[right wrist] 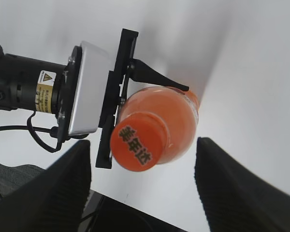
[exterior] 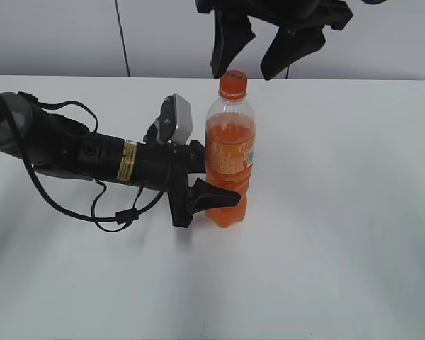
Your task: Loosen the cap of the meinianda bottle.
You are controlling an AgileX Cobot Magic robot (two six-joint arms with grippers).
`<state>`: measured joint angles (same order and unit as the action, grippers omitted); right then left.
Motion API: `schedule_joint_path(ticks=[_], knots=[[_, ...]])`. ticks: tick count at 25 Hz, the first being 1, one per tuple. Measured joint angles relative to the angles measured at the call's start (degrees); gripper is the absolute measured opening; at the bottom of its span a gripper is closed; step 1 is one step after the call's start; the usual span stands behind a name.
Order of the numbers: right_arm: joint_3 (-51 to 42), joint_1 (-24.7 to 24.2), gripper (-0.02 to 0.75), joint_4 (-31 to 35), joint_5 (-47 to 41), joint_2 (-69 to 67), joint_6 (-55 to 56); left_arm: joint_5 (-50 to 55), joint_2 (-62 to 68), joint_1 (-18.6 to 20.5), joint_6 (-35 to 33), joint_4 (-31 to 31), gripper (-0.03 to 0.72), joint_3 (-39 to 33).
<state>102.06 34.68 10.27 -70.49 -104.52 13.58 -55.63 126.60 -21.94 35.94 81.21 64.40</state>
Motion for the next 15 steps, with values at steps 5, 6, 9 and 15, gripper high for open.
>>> schedule_joint_path(ticks=[5, 6, 9, 15], knots=[[-0.1, 0.0, 0.501, 0.1, 0.0, -1.6, 0.0, 0.0, 0.0, 0.0, 0.0, 0.0, 0.409, 0.0], [-0.1, 0.0, 0.501, 0.1, 0.0, -1.7, 0.0, 0.0, 0.0, 0.0, 0.0, 0.0, 0.409, 0.0], [-0.1, 0.0, 0.501, 0.1, 0.0, -1.9, 0.0, 0.0, 0.0, 0.0, 0.0, 0.0, 0.409, 0.0], [-0.1, 0.0, 0.461, 0.1, 0.0, -1.9, -0.1, 0.0, 0.0, 0.0, 0.0, 0.0, 0.409, 0.0]])
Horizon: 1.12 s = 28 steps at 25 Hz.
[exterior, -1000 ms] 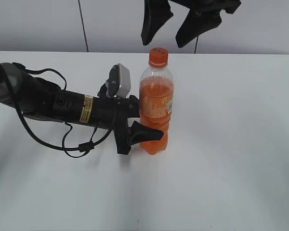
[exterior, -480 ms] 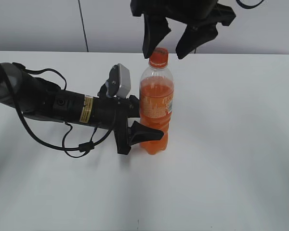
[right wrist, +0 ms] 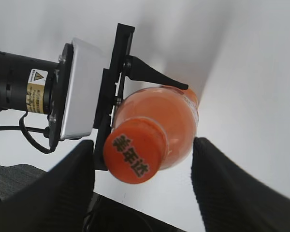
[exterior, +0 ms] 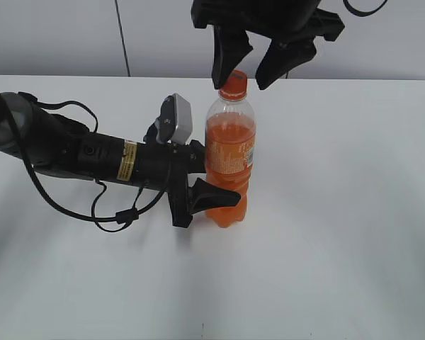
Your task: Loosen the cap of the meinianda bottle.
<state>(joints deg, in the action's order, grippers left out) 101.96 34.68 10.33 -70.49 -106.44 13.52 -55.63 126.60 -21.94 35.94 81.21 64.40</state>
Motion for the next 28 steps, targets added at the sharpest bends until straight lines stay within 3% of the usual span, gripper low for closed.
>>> schedule_joint_path(ticks=[6, 28], knots=[[0.0, 0.0, 0.384, 0.0, 0.0, 0.0, -1.1, 0.0, 0.0, 0.0, 0.0, 0.0, 0.409, 0.0], [0.0, 0.0, 0.377, 2.1, 0.0, -1.1, -4.6, 0.0, 0.0, 0.0, 0.0, 0.1, 0.409, 0.0]])
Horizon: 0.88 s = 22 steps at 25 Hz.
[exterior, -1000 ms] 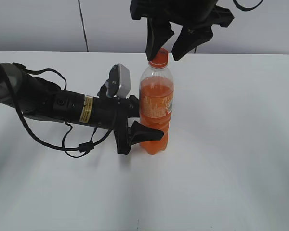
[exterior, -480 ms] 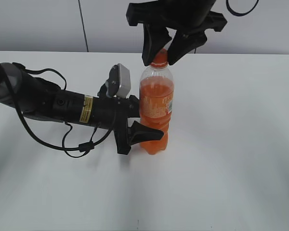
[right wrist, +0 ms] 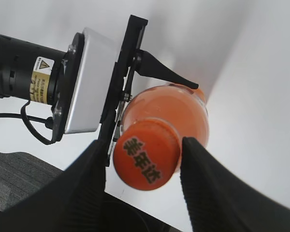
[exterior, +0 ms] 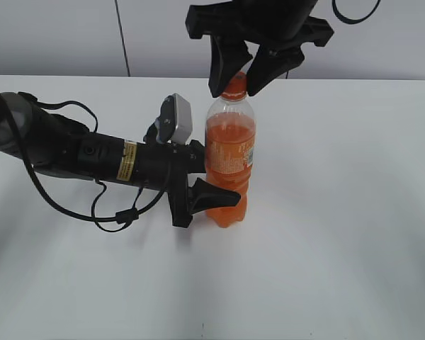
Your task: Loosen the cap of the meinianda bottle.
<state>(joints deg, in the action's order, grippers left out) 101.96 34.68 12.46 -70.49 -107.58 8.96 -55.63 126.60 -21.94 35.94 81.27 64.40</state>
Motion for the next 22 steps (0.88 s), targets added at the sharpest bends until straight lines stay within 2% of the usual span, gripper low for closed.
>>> schedule_joint_path(ticks=[22], knots=[[0.0, 0.0, 0.377, -1.5, 0.0, 0.5, -0.5, 0.0, 0.0, 0.0, 0.0, 0.0, 0.409, 0.0]])
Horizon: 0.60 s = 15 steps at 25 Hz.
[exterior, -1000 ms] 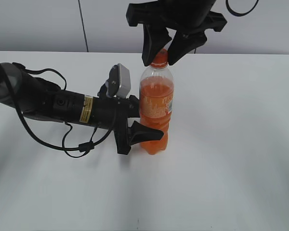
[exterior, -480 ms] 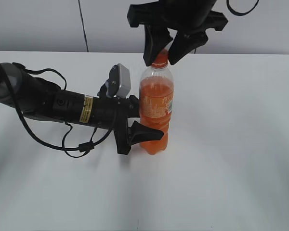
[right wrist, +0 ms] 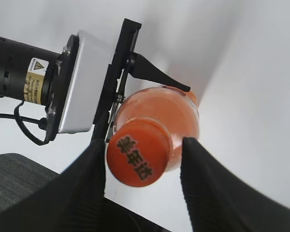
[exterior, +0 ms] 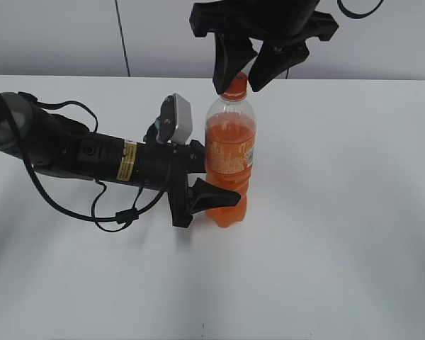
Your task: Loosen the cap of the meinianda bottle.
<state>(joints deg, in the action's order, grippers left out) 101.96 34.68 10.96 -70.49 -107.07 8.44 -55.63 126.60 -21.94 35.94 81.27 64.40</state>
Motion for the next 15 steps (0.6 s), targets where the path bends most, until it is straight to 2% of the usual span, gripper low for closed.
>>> schedule_joint_path(ticks=[4, 9, 15], knots=[[0.0, 0.0, 0.373, 0.2, 0.0, 0.0, -0.7, 0.0, 0.0, 0.0, 0.0, 0.0, 0.409, 0.0], [0.0, 0.0, 0.279, 0.4, 0.0, 0.0, -1.0, 0.0, 0.0, 0.0, 0.0, 0.0, 0.409, 0.0], [0.0, 0.0, 0.279, 0.4, 0.0, 0.0, -5.2, 0.0, 0.0, 0.0, 0.0, 0.0, 0.409, 0.0]])
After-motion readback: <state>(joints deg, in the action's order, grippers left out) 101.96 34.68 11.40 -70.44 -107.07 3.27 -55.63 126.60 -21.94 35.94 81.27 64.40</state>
